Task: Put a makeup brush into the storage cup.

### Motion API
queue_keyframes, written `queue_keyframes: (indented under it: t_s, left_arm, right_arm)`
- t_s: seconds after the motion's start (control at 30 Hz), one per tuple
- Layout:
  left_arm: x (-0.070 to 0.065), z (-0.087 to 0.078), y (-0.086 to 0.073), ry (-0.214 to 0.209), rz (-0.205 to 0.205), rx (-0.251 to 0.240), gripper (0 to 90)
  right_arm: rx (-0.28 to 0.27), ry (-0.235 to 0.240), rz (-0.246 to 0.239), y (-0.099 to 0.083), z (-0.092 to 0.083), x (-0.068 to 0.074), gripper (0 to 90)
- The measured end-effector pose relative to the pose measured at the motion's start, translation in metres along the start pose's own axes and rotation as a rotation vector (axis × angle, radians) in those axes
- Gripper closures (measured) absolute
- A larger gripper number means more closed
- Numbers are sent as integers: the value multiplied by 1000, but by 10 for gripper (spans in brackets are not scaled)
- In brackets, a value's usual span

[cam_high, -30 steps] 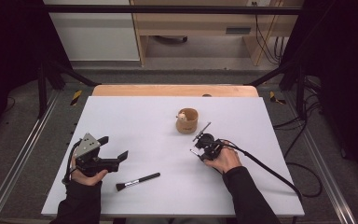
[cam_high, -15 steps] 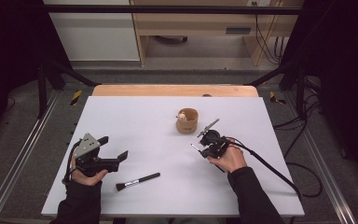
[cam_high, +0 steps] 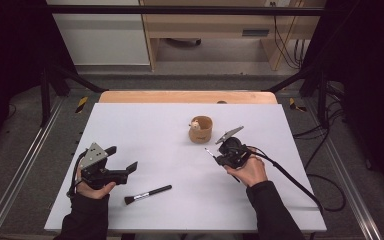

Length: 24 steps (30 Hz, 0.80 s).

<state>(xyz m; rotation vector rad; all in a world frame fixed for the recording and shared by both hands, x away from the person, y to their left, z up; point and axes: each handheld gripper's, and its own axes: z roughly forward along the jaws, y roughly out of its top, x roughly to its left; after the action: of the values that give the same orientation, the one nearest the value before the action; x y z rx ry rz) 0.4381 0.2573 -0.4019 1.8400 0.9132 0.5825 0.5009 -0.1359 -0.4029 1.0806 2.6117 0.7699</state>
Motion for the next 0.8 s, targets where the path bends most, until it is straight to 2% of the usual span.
queue_keyframes:
  t_s: [0.3,0.33,0.8]
  left_arm:
    - [0,0,0,0,0,0,71]
    - [0,0,0,0,0,0,71]
    - [0,0,0,-1,-1,-1,71]
  right_arm:
    - [-118,-11,30,0,-18,-2,860]
    - [-135,-14,21,-1,-20,-3,860]
    - [-292,-52,62,-1,-42,-9,860]
